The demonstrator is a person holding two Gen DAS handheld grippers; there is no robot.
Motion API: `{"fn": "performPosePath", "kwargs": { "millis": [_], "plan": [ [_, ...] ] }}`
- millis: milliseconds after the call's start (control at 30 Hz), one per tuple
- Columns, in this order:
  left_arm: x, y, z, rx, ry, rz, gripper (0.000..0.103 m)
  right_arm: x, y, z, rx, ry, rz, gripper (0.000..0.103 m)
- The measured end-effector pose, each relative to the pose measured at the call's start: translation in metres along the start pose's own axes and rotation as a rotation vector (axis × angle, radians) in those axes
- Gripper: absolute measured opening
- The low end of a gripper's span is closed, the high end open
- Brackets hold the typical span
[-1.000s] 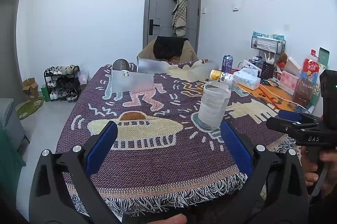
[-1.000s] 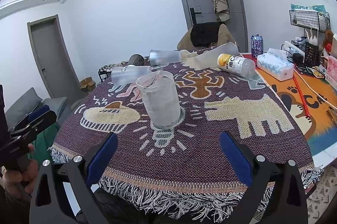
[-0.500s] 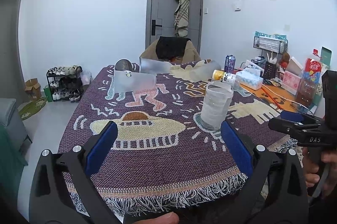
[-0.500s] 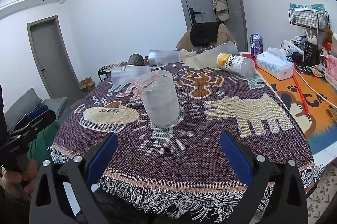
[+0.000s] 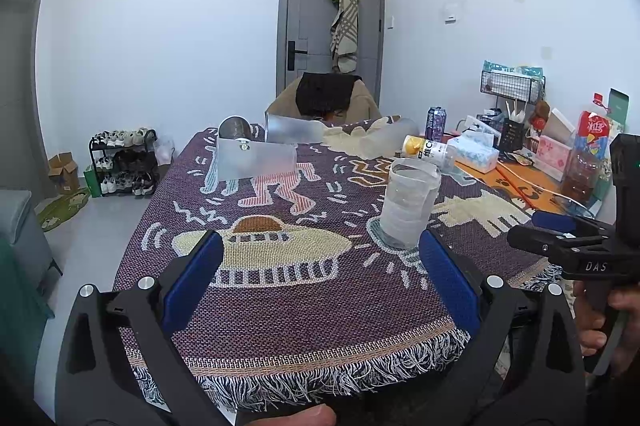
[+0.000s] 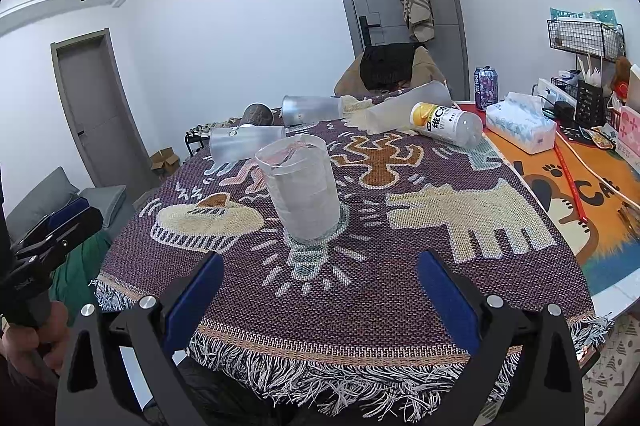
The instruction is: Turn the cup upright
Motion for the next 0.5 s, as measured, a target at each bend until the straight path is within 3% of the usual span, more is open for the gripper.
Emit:
{"fn": "performPosePath", "kwargs": {
  "millis": [500],
  "plan": [
    [-0.0011, 0.0023, 0.0007, -0.014, 0.006, 0.018, 0.097, -0.0058, 0.0028, -0.0011, 0.002, 0.007, -0.014, 0.095]
  ]
}}
Point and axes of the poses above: each gripper's, at about its wrist camera, not at the fingertips, and x roughly against the way its jaws point, z to its right, y to its underside, the point moved 5 cm from there along -x, roughly the way its jaws point, and after that the axes turned 12 degrees about -z, right-handed, at the moved point
